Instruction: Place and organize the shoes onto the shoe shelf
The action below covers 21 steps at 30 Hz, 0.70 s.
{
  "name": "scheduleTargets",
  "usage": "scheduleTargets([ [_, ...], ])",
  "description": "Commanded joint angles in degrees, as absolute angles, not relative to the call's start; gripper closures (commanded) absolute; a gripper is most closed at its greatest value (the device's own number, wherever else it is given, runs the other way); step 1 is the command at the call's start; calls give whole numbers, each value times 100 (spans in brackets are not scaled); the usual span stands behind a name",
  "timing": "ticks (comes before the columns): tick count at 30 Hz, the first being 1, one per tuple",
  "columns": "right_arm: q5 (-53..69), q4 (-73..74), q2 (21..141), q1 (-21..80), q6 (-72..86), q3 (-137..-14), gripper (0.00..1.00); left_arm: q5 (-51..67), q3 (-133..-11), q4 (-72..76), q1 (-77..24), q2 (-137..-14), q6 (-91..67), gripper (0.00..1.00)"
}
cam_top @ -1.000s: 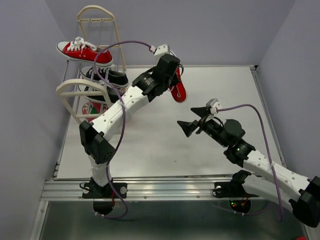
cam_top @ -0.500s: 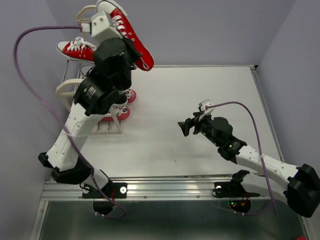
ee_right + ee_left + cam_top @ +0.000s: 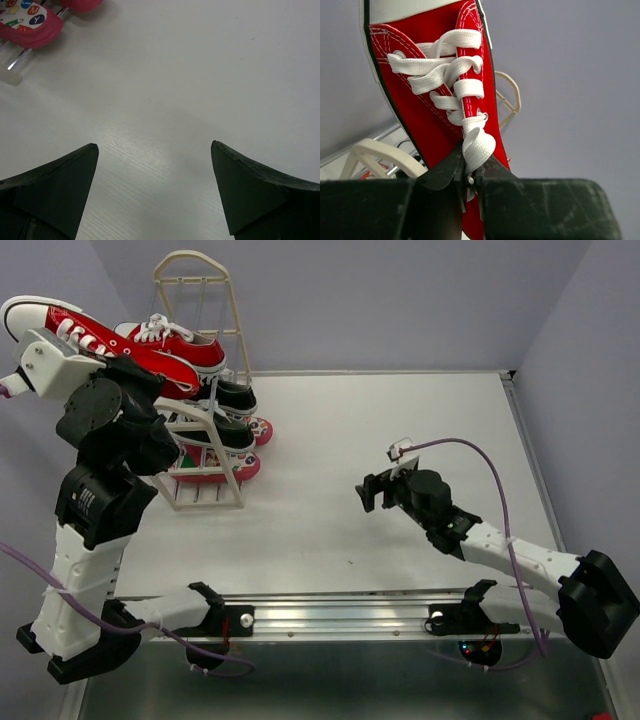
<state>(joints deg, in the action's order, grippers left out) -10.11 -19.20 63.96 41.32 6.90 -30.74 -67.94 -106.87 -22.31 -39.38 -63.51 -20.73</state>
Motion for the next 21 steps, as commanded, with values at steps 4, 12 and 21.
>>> scheduleTargets([
  [4,-1072,-1960,6451,4157,730,-3375,0,-5383,-11100,-2548,-2638,-7038,-2654,100],
  [12,-1274,-1942,6495,4157,642,-3366,0,-4405,-11075,-2971,-1504,-7453,-3462,100],
  [21,-1301,-1819,6759,4157,633,-3498,0,-4122,-10697,-3419,-923,-7594,-4332,100],
])
